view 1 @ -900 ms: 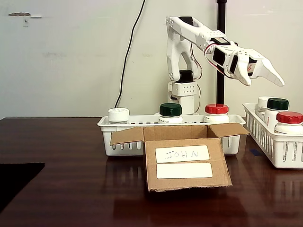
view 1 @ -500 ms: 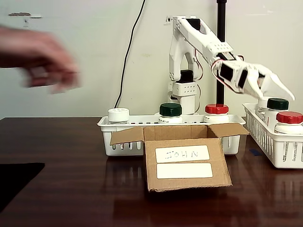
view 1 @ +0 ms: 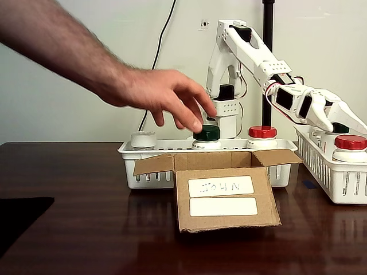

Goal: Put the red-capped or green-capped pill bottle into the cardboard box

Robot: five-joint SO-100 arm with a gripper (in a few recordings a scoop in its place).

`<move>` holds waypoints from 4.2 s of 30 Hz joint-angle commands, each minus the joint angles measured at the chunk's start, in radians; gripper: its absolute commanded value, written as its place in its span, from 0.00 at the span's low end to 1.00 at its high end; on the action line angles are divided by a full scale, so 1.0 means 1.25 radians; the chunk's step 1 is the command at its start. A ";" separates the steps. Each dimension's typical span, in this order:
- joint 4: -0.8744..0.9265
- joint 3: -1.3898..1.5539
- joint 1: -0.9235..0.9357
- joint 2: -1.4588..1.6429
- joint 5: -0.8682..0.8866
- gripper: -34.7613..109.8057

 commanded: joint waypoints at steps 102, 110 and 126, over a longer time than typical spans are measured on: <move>0.448 -0.112 0.388 0.187 0.055 0.31; 0.426 -0.048 0.384 0.221 0.069 0.68; 1.242 -0.539 0.275 0.384 -0.088 0.19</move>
